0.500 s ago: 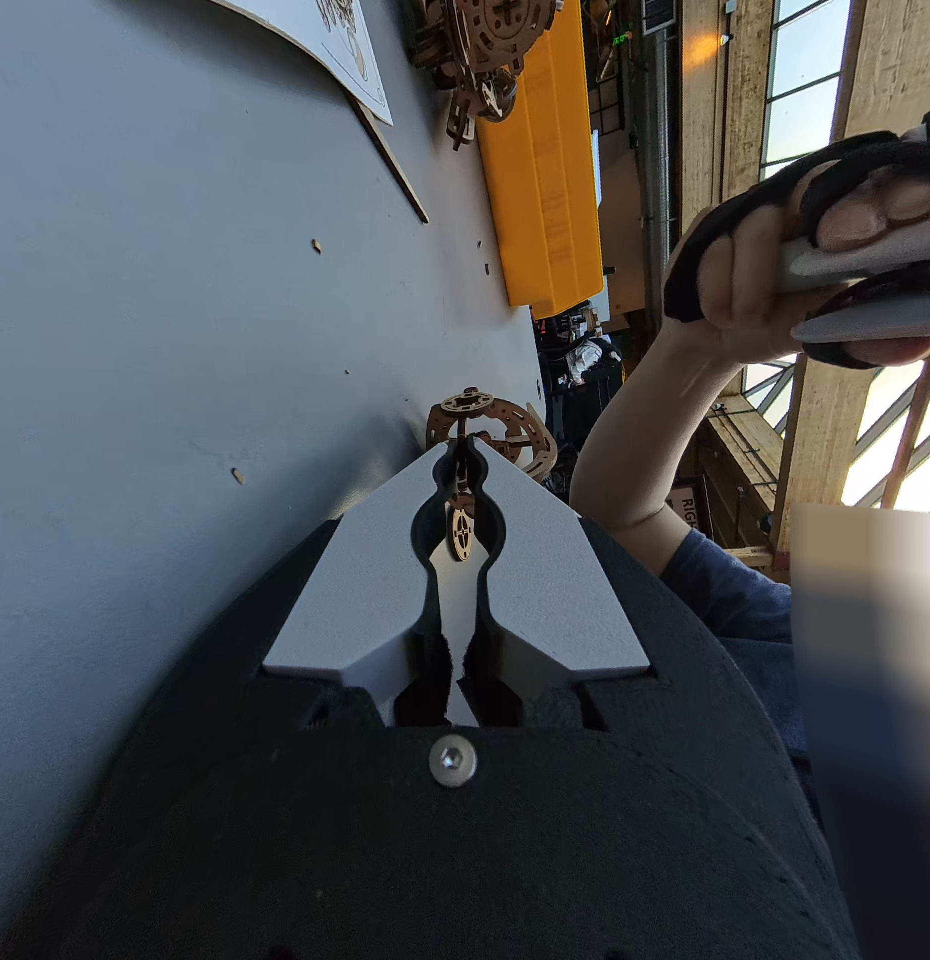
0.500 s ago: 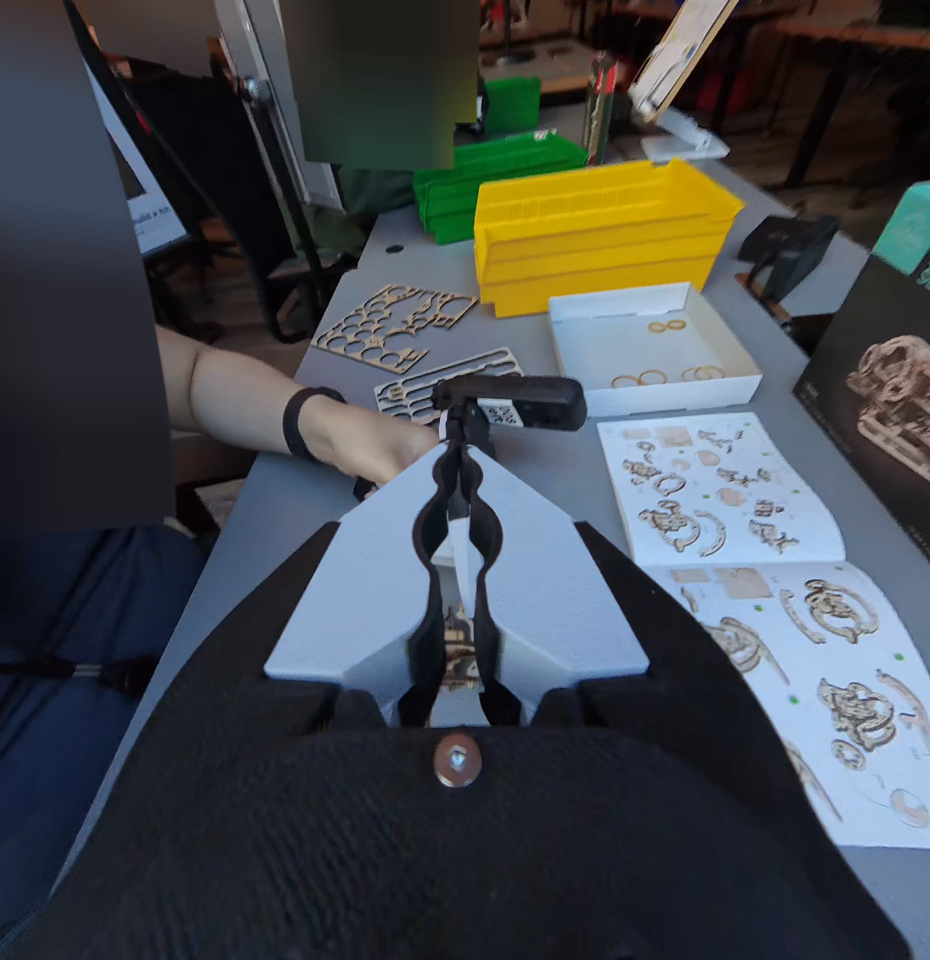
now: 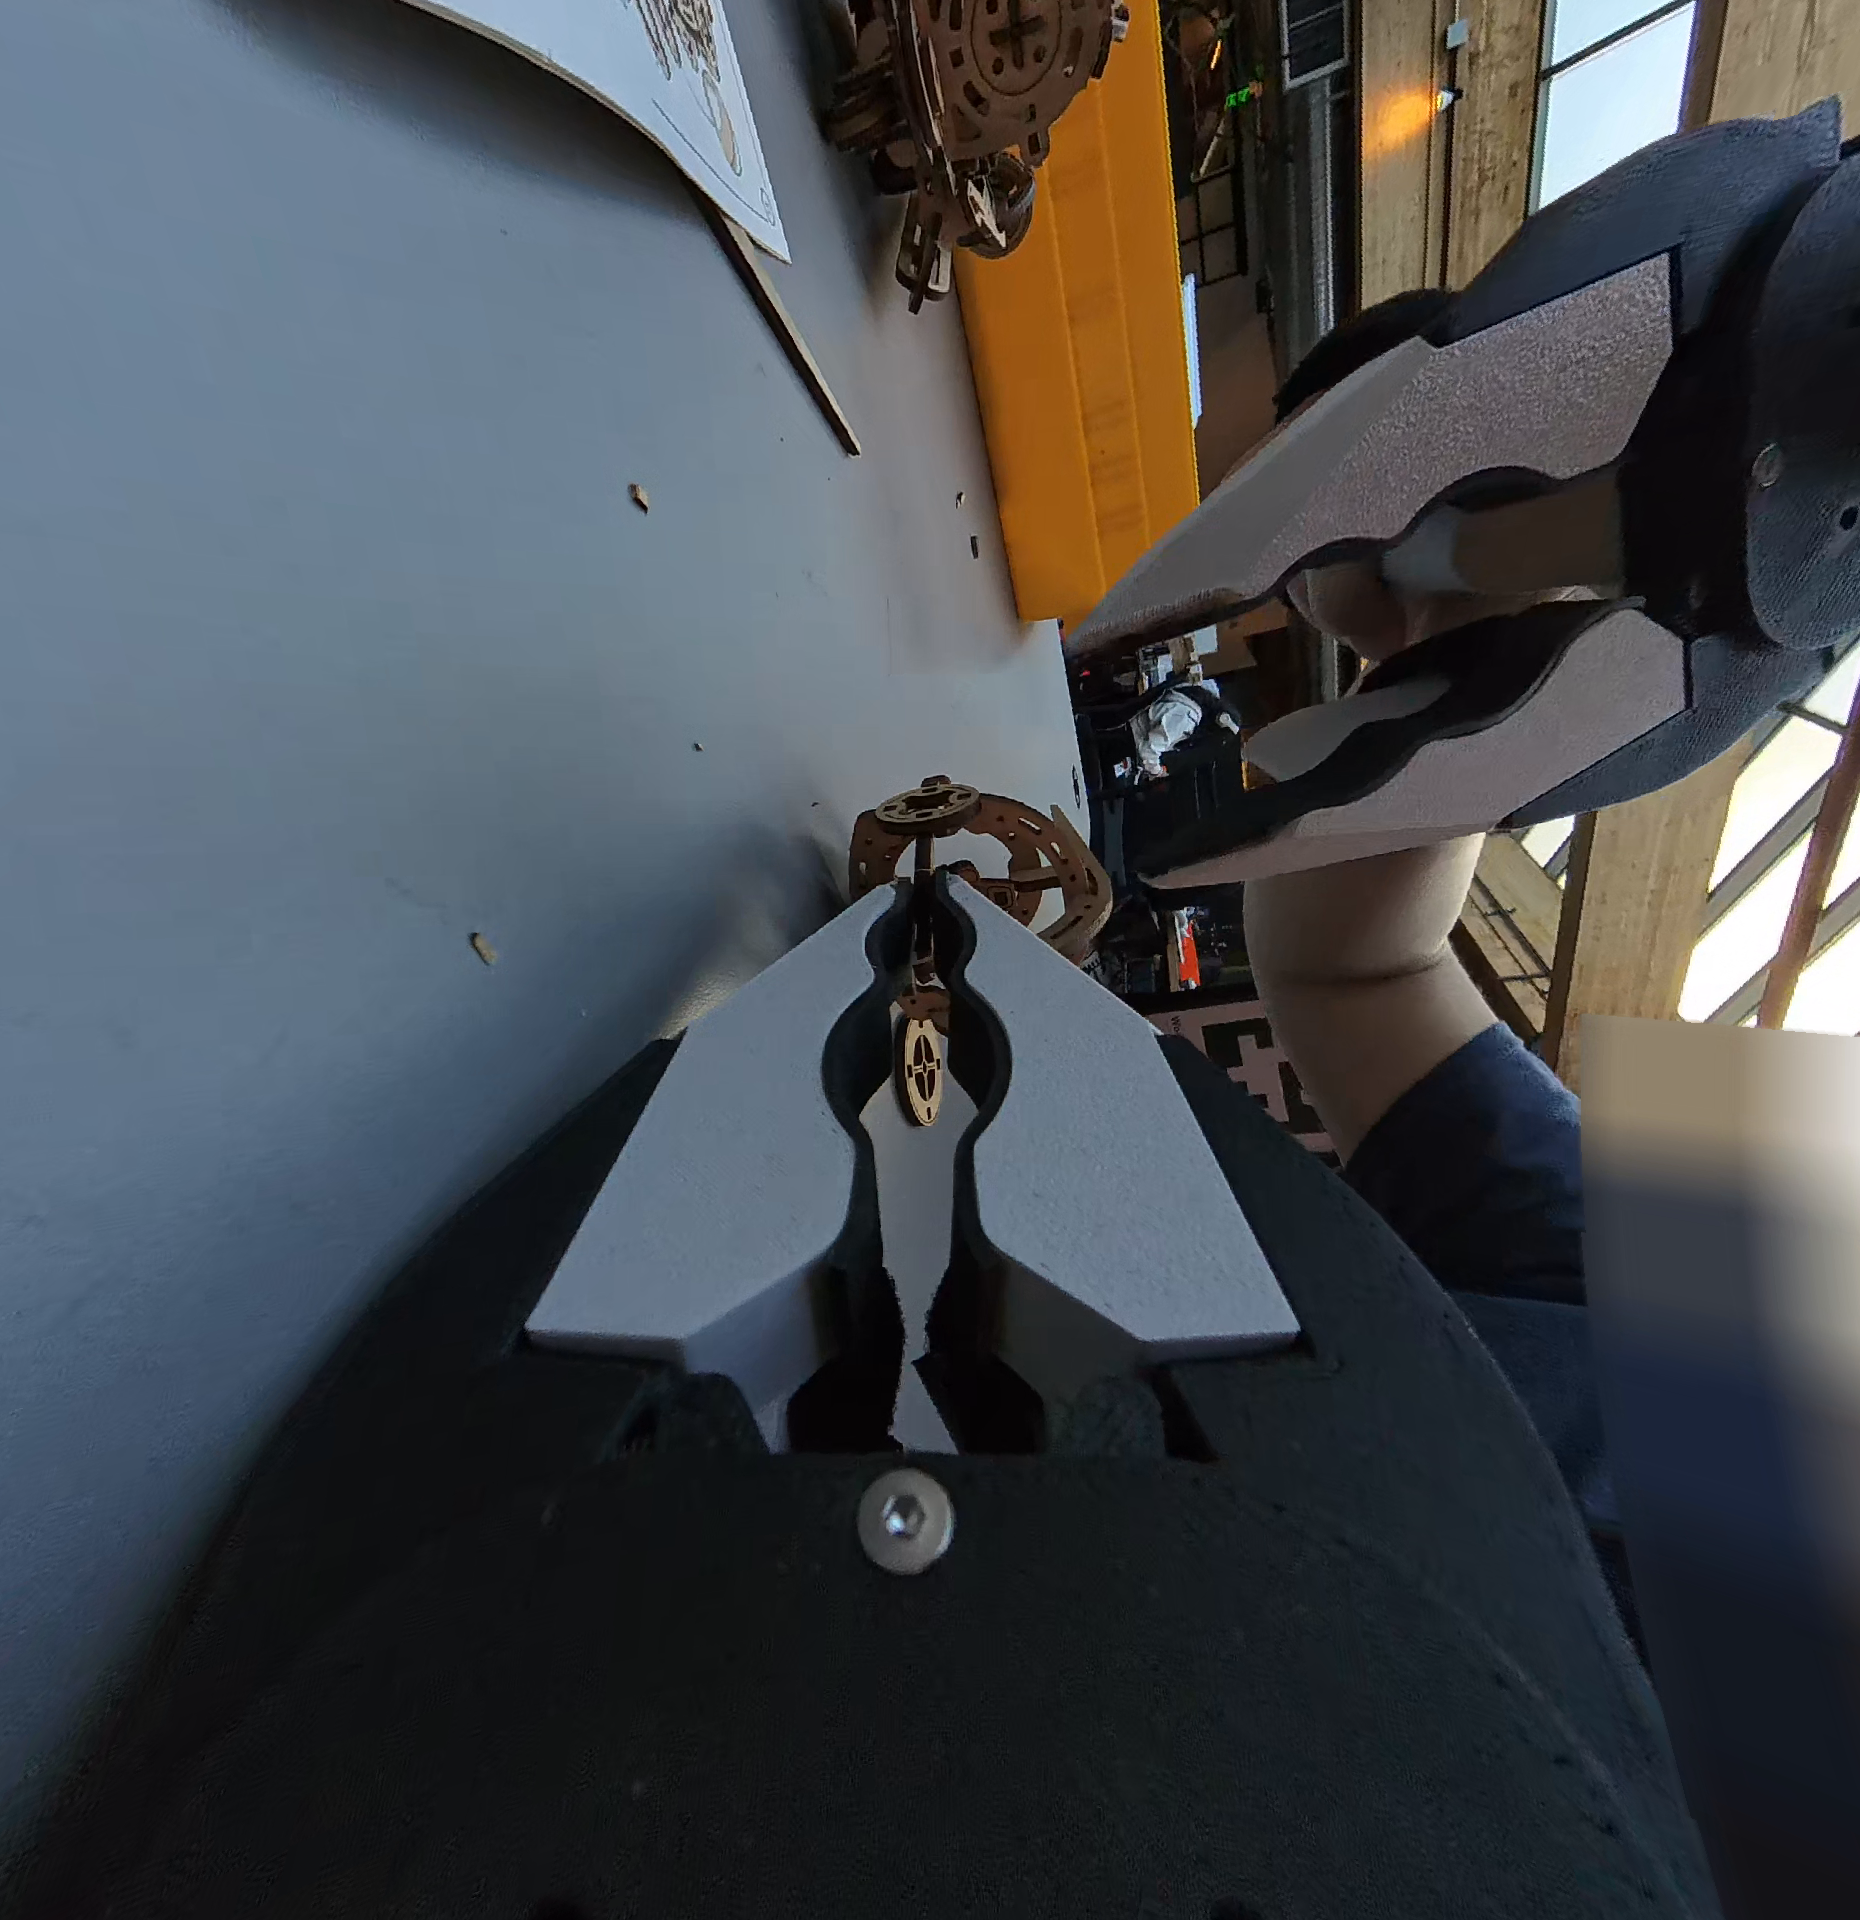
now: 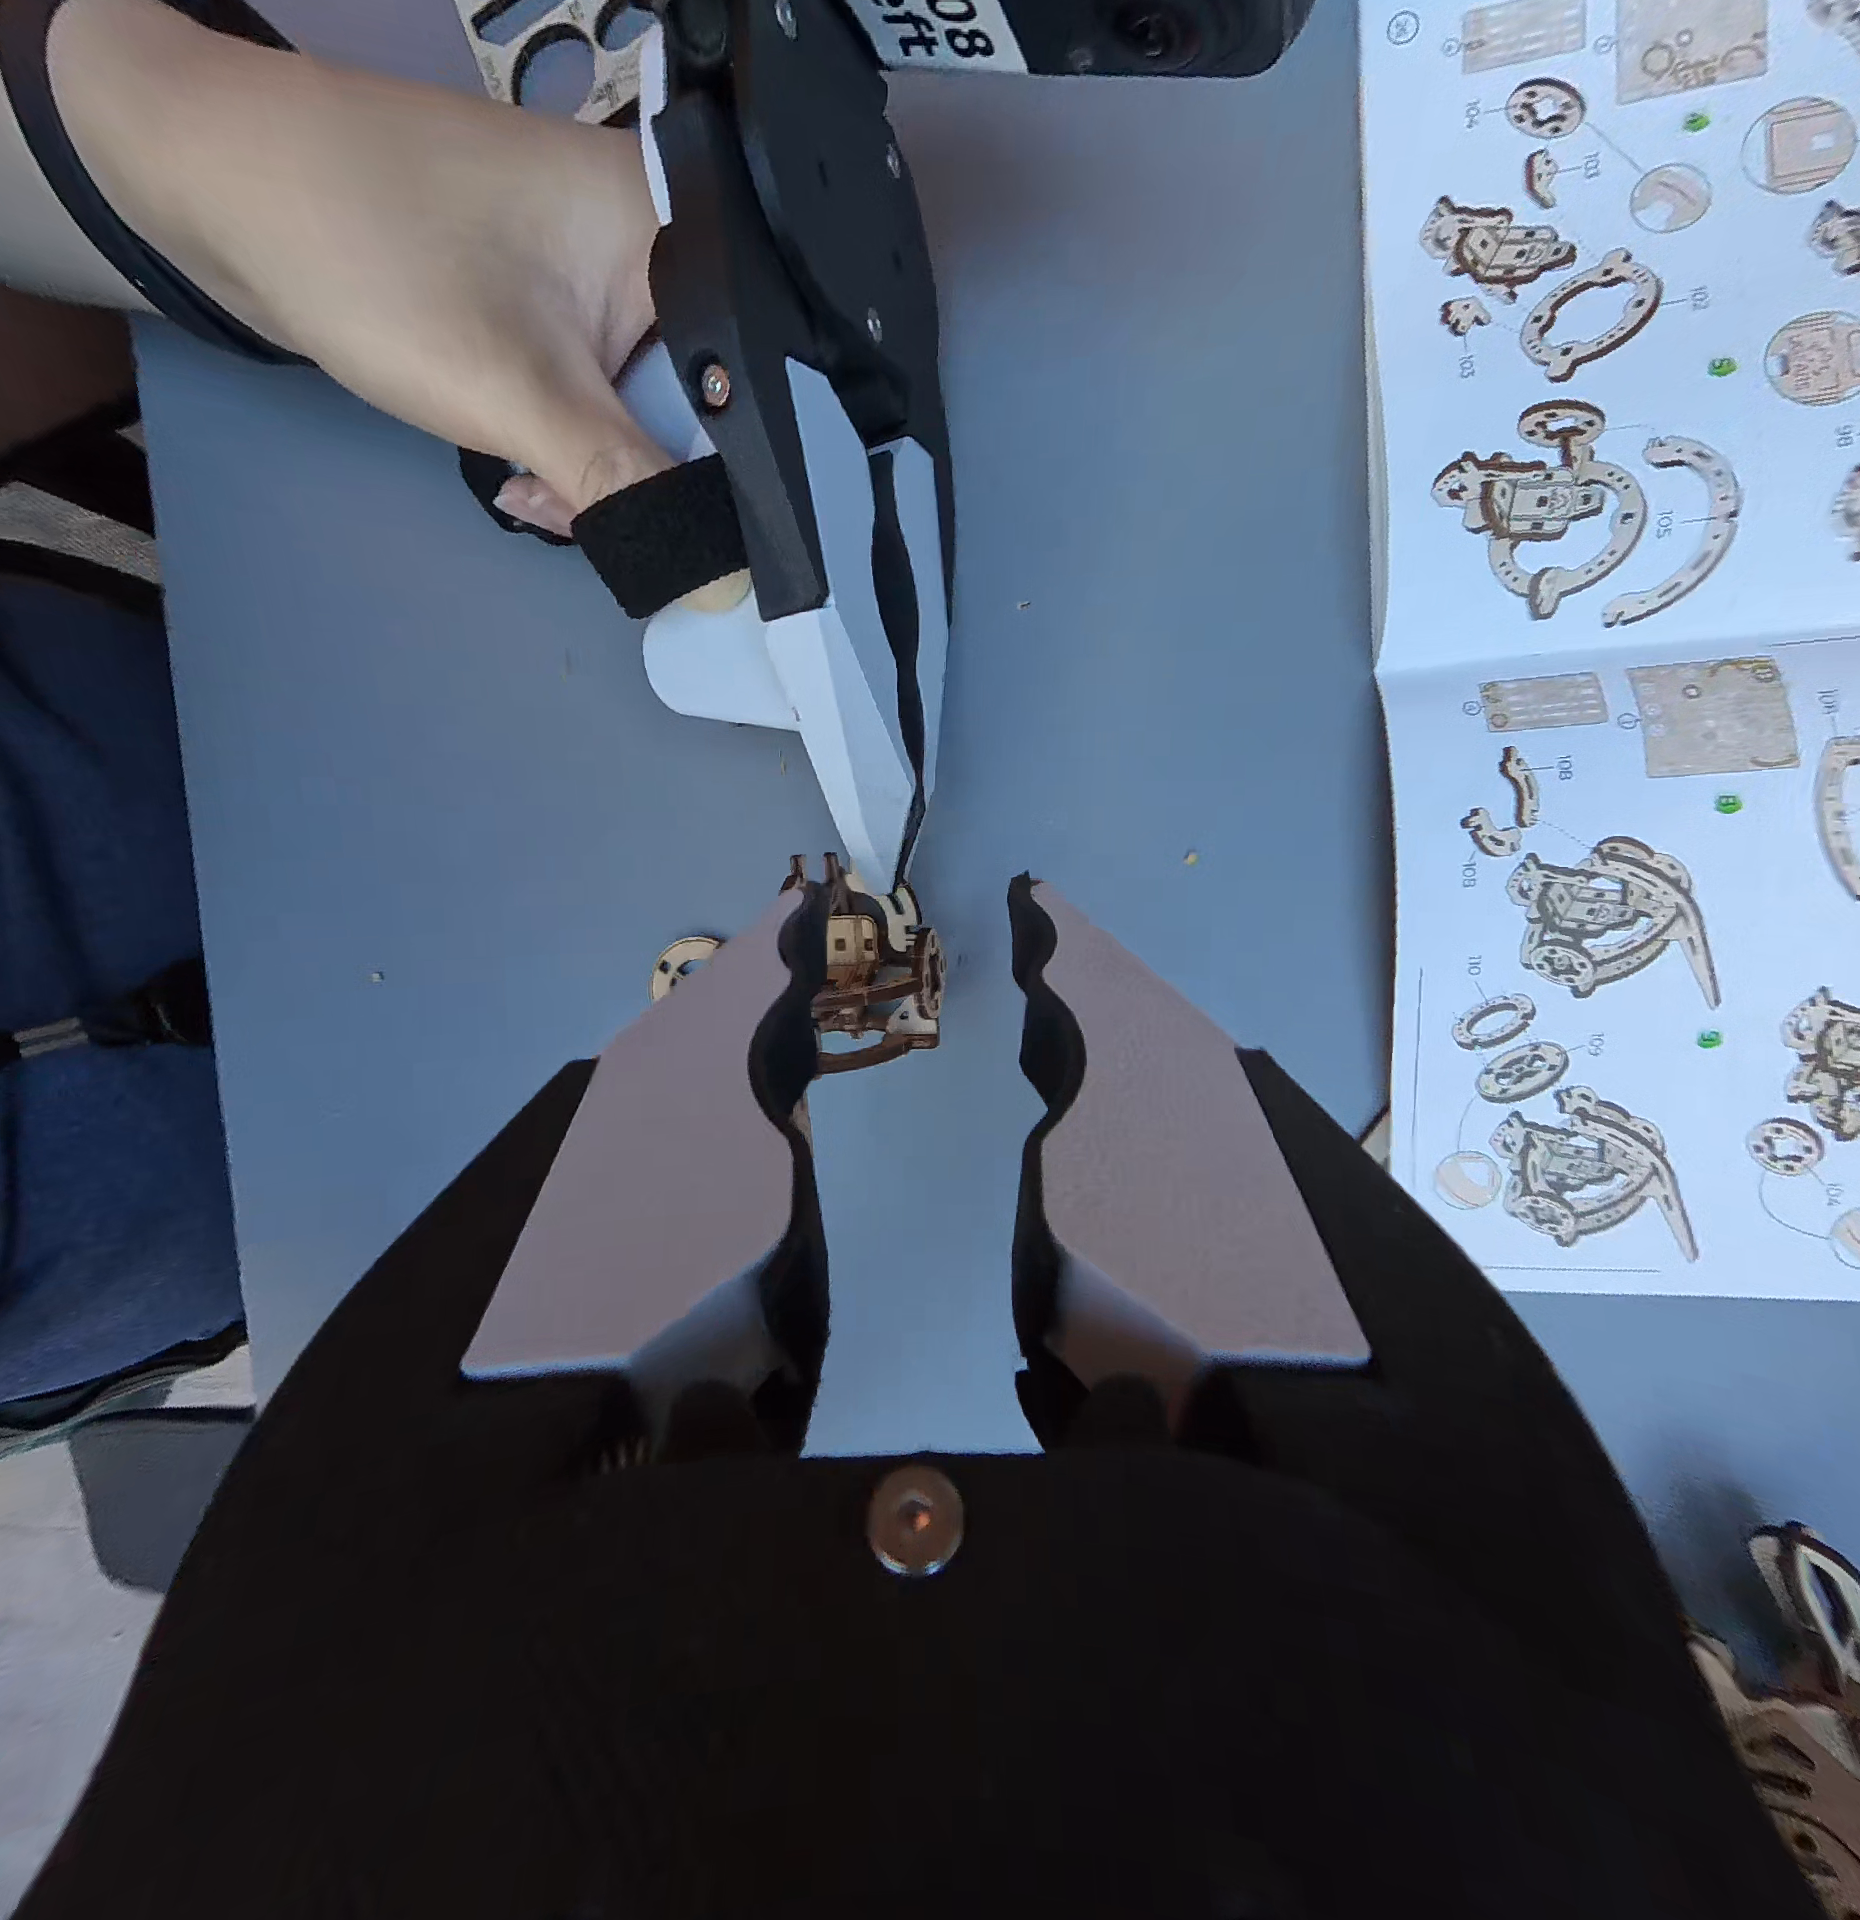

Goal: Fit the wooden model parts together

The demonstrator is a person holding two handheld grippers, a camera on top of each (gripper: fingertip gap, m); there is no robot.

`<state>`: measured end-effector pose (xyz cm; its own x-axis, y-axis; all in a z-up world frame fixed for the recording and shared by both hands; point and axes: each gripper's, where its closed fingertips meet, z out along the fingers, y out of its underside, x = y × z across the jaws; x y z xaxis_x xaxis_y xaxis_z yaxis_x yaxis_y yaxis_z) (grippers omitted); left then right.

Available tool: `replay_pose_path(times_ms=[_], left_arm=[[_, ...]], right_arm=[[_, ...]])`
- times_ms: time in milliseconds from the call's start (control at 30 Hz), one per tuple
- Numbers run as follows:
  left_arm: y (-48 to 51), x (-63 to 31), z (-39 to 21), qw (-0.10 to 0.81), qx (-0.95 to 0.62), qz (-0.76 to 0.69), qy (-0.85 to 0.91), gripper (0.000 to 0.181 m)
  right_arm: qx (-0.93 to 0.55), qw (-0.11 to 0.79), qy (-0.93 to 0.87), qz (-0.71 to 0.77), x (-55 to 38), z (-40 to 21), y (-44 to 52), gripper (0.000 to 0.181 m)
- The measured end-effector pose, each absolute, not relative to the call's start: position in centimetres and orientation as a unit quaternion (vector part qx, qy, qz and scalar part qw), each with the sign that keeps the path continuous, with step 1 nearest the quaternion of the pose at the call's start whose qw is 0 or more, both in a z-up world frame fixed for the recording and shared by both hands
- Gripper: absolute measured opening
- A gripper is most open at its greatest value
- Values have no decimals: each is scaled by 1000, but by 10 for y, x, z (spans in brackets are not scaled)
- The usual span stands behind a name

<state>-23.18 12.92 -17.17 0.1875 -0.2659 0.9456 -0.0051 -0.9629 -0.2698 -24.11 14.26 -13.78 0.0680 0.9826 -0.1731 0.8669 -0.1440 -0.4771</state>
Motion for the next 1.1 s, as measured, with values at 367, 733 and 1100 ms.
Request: replay_pose_path(times_ms=[367,733,1100], left_arm=[[129,-231,-172,104,-764,-630,89,1],[128,-231,-172,103,-763,-632,89,1],[124,-228,-169,95,-756,-641,88,1]], right_arm=[[-727,22,-652,215,-232,-156,148,12],[-734,-36,-645,208,-226,-173,134,2],[-718,40,-667,194,-227,-164,126,2]])
